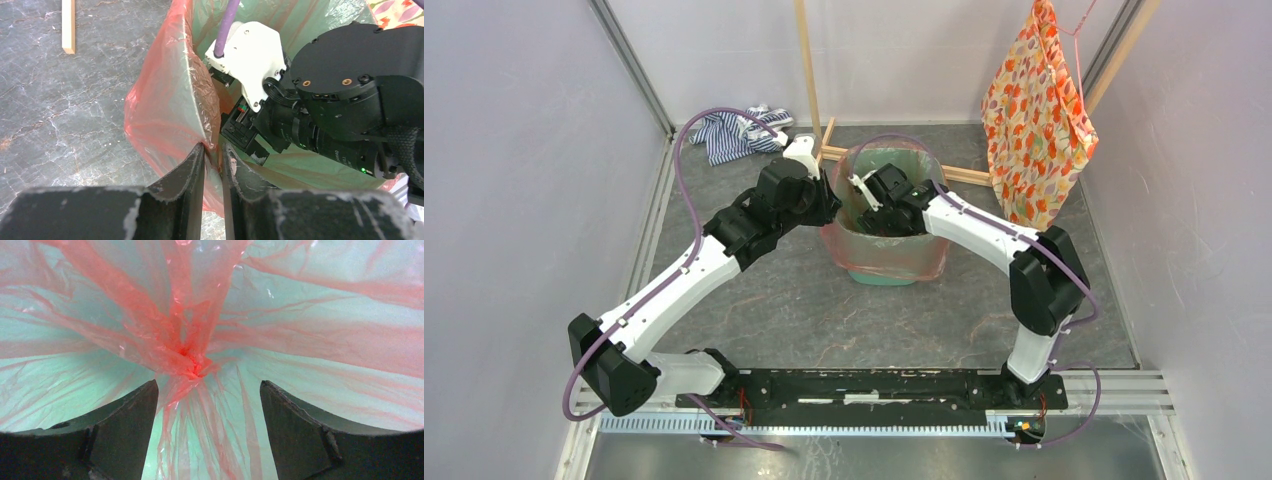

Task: Put the trash bags into the trash bin

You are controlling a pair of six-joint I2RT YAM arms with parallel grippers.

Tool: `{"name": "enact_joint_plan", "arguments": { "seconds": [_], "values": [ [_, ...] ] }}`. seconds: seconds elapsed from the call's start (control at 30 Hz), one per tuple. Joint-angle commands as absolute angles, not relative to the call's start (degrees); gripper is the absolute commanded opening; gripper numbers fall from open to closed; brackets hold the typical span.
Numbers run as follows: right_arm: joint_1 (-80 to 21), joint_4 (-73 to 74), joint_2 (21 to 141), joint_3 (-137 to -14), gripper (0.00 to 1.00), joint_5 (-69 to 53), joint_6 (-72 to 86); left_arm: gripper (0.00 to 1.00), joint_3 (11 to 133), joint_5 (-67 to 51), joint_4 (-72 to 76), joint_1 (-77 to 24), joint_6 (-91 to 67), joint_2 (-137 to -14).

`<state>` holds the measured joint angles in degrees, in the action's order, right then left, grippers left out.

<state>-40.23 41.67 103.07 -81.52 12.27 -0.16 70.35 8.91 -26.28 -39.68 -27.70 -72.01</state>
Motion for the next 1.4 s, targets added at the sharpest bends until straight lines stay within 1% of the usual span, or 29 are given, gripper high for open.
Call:
{"name": "enact_joint_plan", "arguments": {
  "seconds": [0.0, 0.47, 0.9, 1.03, 1.17, 1.37],
  "values": [
    [-40.15, 41.81, 99.54, -81.54, 0.81, 12.74, 1.29, 0.24, 71.11, 10.39, -27.51, -39.73, -27.58, -72.83],
    [-40.16, 44.09, 96.13, -85.87, 0.81, 14.36, 1.69, 0.25, 70.84, 10.39, -27.08, -39.73, -27.95, -73.09],
    [-40.11, 41.86, 89.96, -88.24, 0.83, 10.19, 3.57, 0.53, 74.19, 10.22, -24.47, -39.58, -30.51, -70.02],
    [-40.16, 40.84, 87.40, -88.81, 0.84, 9.85, 4.18, 0.58, 74.27, 10.71, -24.16, -39.47, -30.89, -68.69],
    [-40.15, 39.82, 84.79, -88.97, 0.84, 10.31, 4.78, 0.60, 73.86, 10.81, -23.90, -39.51, -31.09, -67.68],
    [-40.12, 37.68, 79.46, -86.93, 0.85, 14.98, 6.00, 0.63, 72.74, 12.16, -23.62, -39.17, -31.09, -65.31]
  ]
}}
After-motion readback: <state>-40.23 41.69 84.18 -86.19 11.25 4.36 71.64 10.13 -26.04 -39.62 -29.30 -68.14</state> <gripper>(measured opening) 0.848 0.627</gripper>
